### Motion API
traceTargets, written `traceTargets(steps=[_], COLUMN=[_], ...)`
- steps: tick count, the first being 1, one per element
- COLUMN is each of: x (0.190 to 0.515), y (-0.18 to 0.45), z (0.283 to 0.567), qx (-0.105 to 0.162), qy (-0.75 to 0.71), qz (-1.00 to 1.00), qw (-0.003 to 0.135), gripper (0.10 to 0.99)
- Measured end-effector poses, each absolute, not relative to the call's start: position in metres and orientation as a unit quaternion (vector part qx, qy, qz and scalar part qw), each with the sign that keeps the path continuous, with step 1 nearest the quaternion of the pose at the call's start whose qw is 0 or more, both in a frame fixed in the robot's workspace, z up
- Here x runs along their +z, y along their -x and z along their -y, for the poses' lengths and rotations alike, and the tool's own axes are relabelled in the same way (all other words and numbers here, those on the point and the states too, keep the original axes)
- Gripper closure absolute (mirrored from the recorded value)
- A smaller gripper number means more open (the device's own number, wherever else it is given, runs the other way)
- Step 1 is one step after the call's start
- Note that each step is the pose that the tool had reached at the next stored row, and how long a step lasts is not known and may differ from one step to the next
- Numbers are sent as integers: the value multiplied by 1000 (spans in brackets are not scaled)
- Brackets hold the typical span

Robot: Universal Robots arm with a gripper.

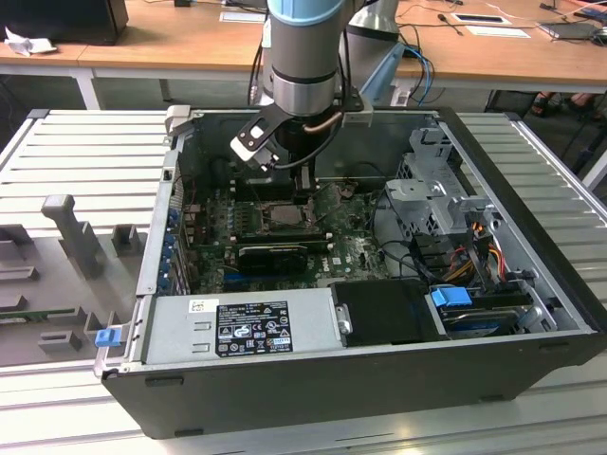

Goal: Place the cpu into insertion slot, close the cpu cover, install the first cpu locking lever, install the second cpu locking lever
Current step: 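Close the cpu cover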

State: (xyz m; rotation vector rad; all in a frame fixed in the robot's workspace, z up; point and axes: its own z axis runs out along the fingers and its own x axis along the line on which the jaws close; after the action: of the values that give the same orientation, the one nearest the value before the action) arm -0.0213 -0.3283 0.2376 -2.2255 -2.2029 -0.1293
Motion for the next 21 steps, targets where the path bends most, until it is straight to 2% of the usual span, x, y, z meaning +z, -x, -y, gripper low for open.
traceTargets(steps=[17, 21], x=[252, 266], y=[14, 14], z=[328, 328], qx=[-41, -41], qy=[710, 710], qz=[703, 703], qw=[4, 4], gripper=[980, 980])
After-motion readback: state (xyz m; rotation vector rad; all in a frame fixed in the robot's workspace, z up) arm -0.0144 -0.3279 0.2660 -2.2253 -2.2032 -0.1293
